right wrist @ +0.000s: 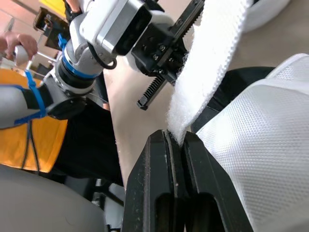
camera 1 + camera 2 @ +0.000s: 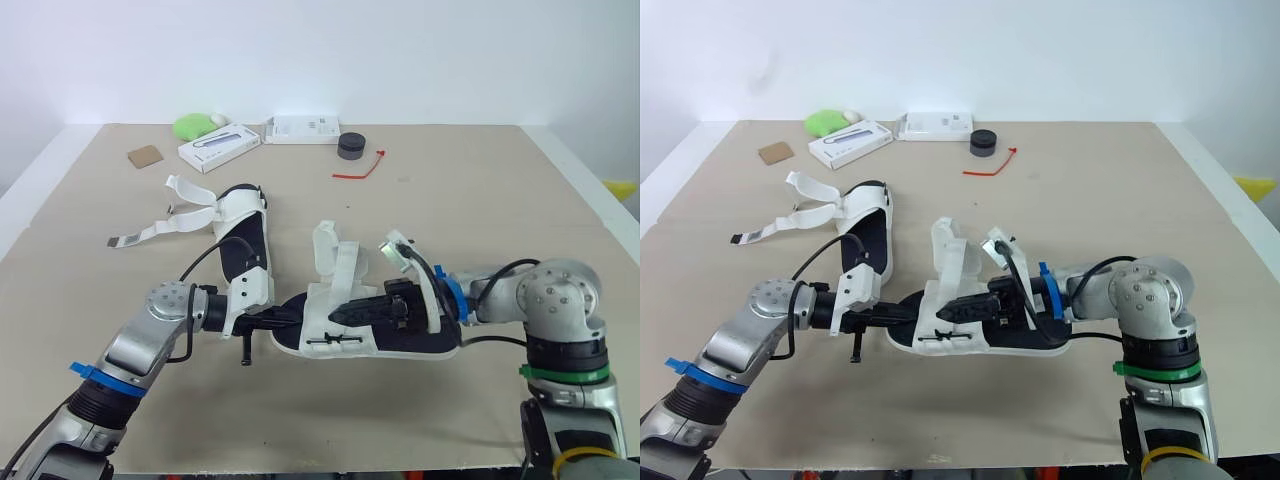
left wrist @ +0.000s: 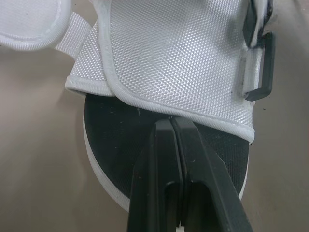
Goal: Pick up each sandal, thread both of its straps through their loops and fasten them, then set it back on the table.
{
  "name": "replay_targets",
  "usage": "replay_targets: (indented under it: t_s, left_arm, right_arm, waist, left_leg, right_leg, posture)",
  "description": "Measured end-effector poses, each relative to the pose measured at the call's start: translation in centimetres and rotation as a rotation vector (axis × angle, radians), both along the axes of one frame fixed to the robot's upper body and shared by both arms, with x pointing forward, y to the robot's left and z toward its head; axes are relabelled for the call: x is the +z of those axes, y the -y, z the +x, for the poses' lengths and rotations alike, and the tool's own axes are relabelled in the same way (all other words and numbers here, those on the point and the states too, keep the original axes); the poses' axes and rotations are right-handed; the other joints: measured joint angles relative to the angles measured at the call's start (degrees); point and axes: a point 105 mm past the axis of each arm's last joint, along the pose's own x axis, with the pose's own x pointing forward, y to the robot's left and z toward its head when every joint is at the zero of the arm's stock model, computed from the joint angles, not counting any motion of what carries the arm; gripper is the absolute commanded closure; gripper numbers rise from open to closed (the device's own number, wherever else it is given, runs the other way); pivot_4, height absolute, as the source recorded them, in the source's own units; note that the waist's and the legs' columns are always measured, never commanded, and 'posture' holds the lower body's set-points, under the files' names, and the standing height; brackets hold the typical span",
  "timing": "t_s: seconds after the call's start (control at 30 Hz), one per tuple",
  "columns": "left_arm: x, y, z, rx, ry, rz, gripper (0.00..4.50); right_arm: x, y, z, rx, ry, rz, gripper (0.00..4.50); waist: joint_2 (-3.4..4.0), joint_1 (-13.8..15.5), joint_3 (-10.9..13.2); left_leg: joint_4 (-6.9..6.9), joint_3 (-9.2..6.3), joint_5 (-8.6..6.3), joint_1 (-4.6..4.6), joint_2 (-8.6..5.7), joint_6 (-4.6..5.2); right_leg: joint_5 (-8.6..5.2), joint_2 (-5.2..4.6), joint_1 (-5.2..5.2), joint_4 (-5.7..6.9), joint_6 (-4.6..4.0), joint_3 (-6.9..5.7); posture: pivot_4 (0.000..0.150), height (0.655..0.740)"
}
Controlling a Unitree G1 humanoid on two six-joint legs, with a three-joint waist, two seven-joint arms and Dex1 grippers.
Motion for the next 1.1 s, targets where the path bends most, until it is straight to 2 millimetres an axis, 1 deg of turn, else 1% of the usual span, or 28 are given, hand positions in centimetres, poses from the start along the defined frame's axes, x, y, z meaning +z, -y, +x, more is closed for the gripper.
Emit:
replay_targets:
  t_s: [0.13, 0.17, 0.23, 0.27, 0.47, 0.9, 1.1]
  left_arm:
    - [0.0, 0.0, 0.0, -0.001, 0.0, 0.0, 4.5]
    - [0.0, 0.1, 0.0, -0.002, 0.0, -0.001, 4.5]
    - [0.0, 0.1, 0.0, -0.003, 0.001, -0.001, 4.5]
    - [0.0, 0.1, 0.0, -0.004, 0.002, -0.003, 4.5]
    - [-0.1, 0.1, 0.0, 0.001, 0.003, -0.004, 4.5]
    - [-0.1, 0.1, 0.0, 0.002, 0.005, -0.005, 4.5]
    - [-0.1, 0.1, 0.0, 0.002, 0.007, -0.004, 4.5]
  right_arm:
    - [0.9, 0.4, 0.3, -0.002, 0.0, 0.001, 4.41]
    - [1.3, 0.7, 0.5, 0.001, -0.009, 0.001, 4.41]
    - [1.2, 0.7, 0.4, 0.007, -0.023, -0.006, 4.41]
    - [0.8, 0.9, 0.3, 0.013, -0.058, -0.017, 4.41]
    - [0.3, 1.3, 0.3, 0.007, -0.103, -0.042, 4.41]
    - [0.1, 1.3, 0.0, 0.025, -0.196, -0.02, 4.41]
    - [-0.2, 1.4, 0.4, -0.01, -0.212, -0.032, 4.41]
  waist:
    - [0.0, -0.01, 0.0]
    - [-0.01, 0.01, 0.0]
    - [0.0, 0.01, 0.0]
    - [0.0, 0.01, 0.0]
    - [0.0, 0.02, 0.0]
    - [0.0, 0.02, 0.0]
    - [-0.01, 0.02, 0.0]
  left_leg:
    - [0.0, 0.0, 0.0, -0.01, 0.0, 0.01]
    - [0.0, -0.02, 0.0, -0.03, 0.0, 0.01]
    - [0.0, -0.02, 0.0, -0.03, 0.0, 0.01]
    - [0.0, -0.01, 0.0, -0.05, -0.01, 0.01]
    - [0.0, -0.01, 0.0, -0.06, -0.01, 0.01]
    - [0.0, -0.02, -0.01, -0.08, -0.01, 0.01]
    - [0.0, -0.01, -0.01, -0.08, 0.0, 0.01]
  right_leg:
    - [0.0, 0.0, 0.0, -0.02, 0.0, 0.0]
    - [-0.01, 0.01, 0.01, -0.02, 0.01, -0.01]
    - [-0.01, 0.01, 0.01, -0.03, 0.01, -0.01]
    - [0.0, -0.01, 0.0, -0.03, 0.02, 0.0]
    - [0.0, -0.01, 0.0, -0.04, 0.04, 0.0]
    - [0.0, -0.01, 0.0, -0.05, 0.04, 0.0]
    - [0.0, 0.0, 0.0, -0.05, 0.04, 0.0]
  posture:
    - [0.15, 0.74]
    - [0.15, 0.74]
    - [0.15, 0.74]
    - [0.15, 0.74]
    - [0.15, 0.74]
    - [0.15, 0.74]
    - [0.15, 0.74]
